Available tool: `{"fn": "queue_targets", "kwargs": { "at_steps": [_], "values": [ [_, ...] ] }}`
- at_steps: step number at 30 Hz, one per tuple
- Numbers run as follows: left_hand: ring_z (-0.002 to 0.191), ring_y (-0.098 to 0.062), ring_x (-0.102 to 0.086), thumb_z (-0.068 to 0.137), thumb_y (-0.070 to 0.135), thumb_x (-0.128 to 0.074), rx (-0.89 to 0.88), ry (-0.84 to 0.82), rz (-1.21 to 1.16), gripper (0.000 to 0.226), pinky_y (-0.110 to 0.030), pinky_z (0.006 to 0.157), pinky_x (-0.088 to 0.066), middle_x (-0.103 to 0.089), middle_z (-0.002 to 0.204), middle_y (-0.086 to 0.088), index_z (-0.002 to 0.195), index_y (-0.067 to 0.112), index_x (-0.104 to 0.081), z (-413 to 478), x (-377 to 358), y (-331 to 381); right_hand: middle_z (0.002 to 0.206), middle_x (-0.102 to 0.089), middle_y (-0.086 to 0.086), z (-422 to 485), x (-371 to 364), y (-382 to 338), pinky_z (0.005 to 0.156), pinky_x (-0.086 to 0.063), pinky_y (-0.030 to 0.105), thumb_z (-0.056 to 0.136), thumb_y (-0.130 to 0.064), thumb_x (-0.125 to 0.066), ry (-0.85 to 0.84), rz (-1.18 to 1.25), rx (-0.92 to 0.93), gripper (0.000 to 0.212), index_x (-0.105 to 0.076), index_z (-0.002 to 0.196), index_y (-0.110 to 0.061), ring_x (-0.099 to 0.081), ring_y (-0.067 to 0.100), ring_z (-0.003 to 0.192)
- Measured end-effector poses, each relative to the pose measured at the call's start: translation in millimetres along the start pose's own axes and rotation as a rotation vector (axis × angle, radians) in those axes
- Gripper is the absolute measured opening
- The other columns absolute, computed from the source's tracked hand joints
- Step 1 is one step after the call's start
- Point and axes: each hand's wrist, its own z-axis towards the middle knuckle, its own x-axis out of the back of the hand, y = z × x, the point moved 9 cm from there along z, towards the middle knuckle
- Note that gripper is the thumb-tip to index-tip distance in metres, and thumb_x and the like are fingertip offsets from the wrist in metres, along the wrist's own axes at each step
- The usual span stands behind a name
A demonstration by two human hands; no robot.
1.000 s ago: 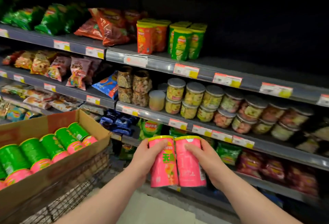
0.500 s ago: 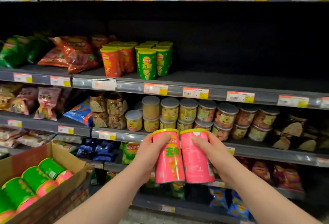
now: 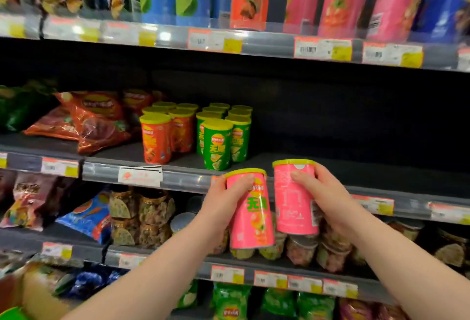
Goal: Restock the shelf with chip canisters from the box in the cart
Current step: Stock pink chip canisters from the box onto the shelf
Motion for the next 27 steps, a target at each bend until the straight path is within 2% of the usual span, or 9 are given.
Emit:
{"fn": "queue_targets", "kwargs": {
  "at_steps": [2,3,7,10,12,17,21,24,27],
  "values": [
    [0.086,-0.026,-0.07,0.052,0.048,-0.076,-0.024,-0.017,0.011,0.074,-0.041,0.075,-0.058,-0.07,0.104,-0.014,0.115,0.011,-0.061,14,6,8,0.112,-0.065,0.005,22,0,-7,0.078,-0.055,0.039,0.085,-0.033,-0.066,0.027,-0.041,0.027,0.046,-0.05,0.126,-0.02,-0.067,0.02,0.094],
    [0.086,-0.026,-0.07,0.051,0.048,-0.076,-0.028,-0.025,0.005,0.077,-0.039,0.072,-0.058,-0.07,0.105,-0.014,0.117,0.011,-0.06,20,9,10,0.114,-0.064,0.004,32,2,-9,0.083,-0.055,0.042,0.085,-0.035,-0.066,0.044,-0.05,0.033,0.049,-0.048,0.129,-0.021,-0.066,0.02,0.097],
    [0.081,-0.023,-0.071,0.06,0.042,-0.073,-0.028,-0.024,-0.005,0.066,-0.034,0.066,-0.057,-0.07,0.102,-0.014,0.116,0.012,-0.058,37,17,12,0.123,-0.059,0.003,65,10,-20,0.092,-0.051,0.05,0.07,-0.051,-0.072,0.126,-0.09,0.064,0.076,-0.042,0.135,-0.027,-0.063,0.021,0.105],
    [0.084,-0.026,-0.071,0.059,0.043,-0.079,-0.015,-0.022,0.011,0.068,-0.036,0.067,-0.057,-0.07,0.102,-0.013,0.116,0.013,-0.056,45,13,11,0.126,-0.053,0.001,85,16,-25,0.096,-0.048,0.046,0.08,-0.038,-0.07,0.152,-0.086,0.077,0.078,-0.028,0.145,-0.026,-0.058,0.02,0.109],
    [0.082,-0.024,-0.072,0.063,0.04,-0.082,-0.015,-0.034,0.02,0.062,-0.034,0.065,-0.057,-0.07,0.101,-0.011,0.114,0.015,-0.056,50,8,13,0.127,-0.052,0.002,99,20,-26,0.094,-0.048,0.041,0.084,-0.028,-0.069,0.159,-0.071,0.085,0.079,-0.023,0.147,-0.023,-0.057,0.02,0.109],
    [0.082,-0.02,-0.071,0.062,0.04,-0.072,-0.076,0.005,0.065,0.056,-0.031,0.065,-0.056,-0.07,0.101,-0.006,0.111,0.02,-0.055,60,2,26,0.13,-0.053,0.006,137,24,-21,0.096,-0.047,0.043,0.079,-0.022,-0.074,0.166,-0.068,0.063,0.077,-0.032,0.143,-0.02,-0.056,0.024,0.114],
    [0.085,-0.021,-0.071,0.062,0.039,-0.071,-0.105,0.064,0.079,0.053,-0.035,0.071,-0.058,-0.069,0.102,-0.007,0.109,0.023,-0.055,68,2,32,0.127,-0.053,0.006,170,21,-22,0.087,-0.045,0.035,0.076,-0.02,-0.077,0.115,-0.129,0.091,0.075,-0.035,0.139,-0.019,-0.055,0.02,0.106],
    [0.084,-0.018,-0.071,0.061,0.039,-0.075,-0.133,0.105,0.081,0.055,-0.031,0.069,-0.056,-0.069,0.1,-0.005,0.11,0.024,-0.054,75,1,37,0.129,-0.053,0.008,194,18,-19,0.083,-0.044,0.032,0.077,-0.017,-0.077,0.077,-0.144,0.119,0.079,-0.032,0.141,-0.018,-0.054,0.016,0.101],
    [0.081,-0.013,-0.071,0.06,0.04,-0.081,-0.159,0.149,0.085,0.057,-0.024,0.064,-0.055,-0.069,0.1,-0.002,0.108,0.028,-0.053,79,1,39,0.137,-0.048,0.008,221,16,-11,0.087,-0.041,0.03,0.078,-0.017,-0.077,0.061,-0.153,0.117,0.086,-0.026,0.147,-0.019,-0.051,0.021,0.116]
  ]
}}
